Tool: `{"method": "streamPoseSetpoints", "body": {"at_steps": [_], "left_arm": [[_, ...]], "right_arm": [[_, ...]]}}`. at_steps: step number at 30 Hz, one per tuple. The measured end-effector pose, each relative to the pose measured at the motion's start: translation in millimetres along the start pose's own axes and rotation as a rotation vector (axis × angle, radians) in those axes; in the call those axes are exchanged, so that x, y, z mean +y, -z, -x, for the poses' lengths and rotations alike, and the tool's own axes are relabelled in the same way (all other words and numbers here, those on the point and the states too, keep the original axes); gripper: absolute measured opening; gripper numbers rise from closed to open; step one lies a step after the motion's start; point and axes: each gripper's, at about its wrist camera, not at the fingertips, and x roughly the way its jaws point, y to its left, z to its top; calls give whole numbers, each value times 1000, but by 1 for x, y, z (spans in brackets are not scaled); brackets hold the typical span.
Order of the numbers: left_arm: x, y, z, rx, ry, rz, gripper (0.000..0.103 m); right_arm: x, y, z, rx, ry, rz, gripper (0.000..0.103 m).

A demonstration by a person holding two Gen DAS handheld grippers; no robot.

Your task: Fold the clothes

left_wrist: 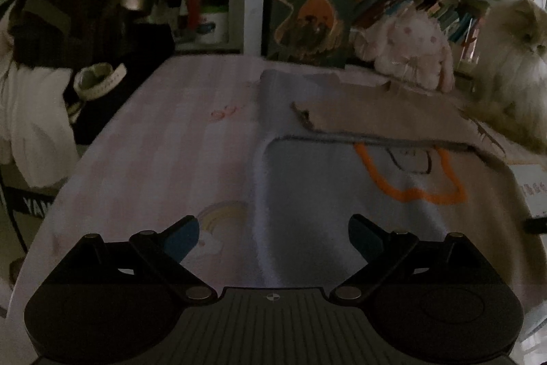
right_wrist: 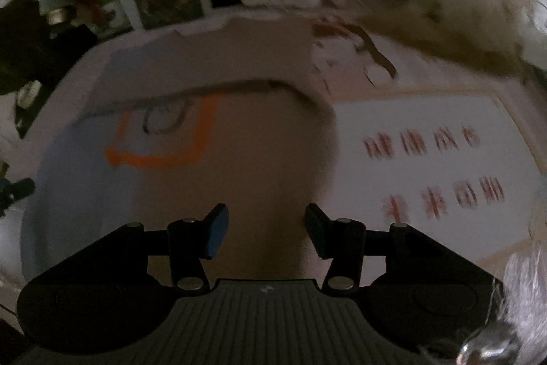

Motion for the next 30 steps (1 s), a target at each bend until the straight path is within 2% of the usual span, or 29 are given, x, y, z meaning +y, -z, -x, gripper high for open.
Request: {"method": "streamPoseSetpoints", "body": {"at_steps": [7, 10, 15, 17, 19, 21, 25, 28, 30], "left_arm": [[8, 10, 1, 63, 5, 27, 94], [13, 13, 0, 88, 16, 58, 89], [17, 18, -7, 158, 21, 94, 61], [15, 18, -6, 153, 21, 87, 43], [13, 17, -3, 140, 32, 80, 14], [10, 15, 0, 122, 46, 73, 6], [-5, 6, 19, 28, 95, -10, 6], [-10, 4, 17, 53, 105, -37, 9], [-5, 6, 11, 85, 113, 0, 11]], "right_arm": [[-7, 25, 10, 4, 69, -27, 47], [-9, 32, 10, 22, 65, -45, 41], [-9, 38, 9, 30, 62, -52, 34], [-7, 36, 13, 16, 45, -47, 24], [-5, 34, 18, -3, 22, -40, 17], [-3, 32, 23, -22, -2, -33, 13], [2, 28, 34, -61, -49, -20, 12], [4, 25, 39, -81, -77, -14, 12], [2, 24, 34, -55, -69, -29, 12]]}}
